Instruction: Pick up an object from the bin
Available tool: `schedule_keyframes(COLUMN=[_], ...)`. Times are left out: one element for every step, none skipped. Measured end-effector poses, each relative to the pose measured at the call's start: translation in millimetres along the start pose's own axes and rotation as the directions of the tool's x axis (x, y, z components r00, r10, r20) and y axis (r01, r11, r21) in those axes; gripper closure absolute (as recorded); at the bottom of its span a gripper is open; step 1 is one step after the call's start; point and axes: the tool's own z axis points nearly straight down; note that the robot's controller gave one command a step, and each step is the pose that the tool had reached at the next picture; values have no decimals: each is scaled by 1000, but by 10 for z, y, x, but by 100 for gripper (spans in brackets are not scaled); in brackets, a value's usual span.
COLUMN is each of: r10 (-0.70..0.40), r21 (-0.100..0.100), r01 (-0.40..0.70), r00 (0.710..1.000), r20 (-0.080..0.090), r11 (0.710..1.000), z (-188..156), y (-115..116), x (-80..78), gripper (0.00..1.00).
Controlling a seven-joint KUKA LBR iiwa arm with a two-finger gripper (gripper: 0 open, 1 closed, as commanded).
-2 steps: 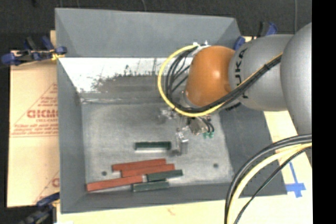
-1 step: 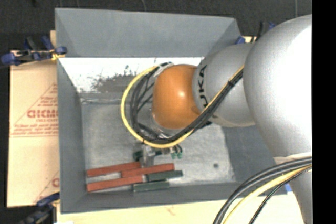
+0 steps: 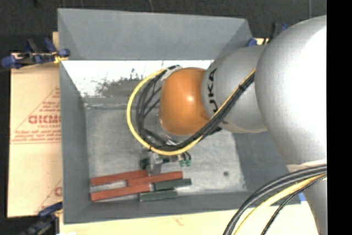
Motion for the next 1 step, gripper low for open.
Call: schedule_keyframes(r10=[54], r21=[1], r01=[-54], r00=[999], r20=[1], r11=[999], z=[-1342], y=[274], x=[-345], gripper=[100])
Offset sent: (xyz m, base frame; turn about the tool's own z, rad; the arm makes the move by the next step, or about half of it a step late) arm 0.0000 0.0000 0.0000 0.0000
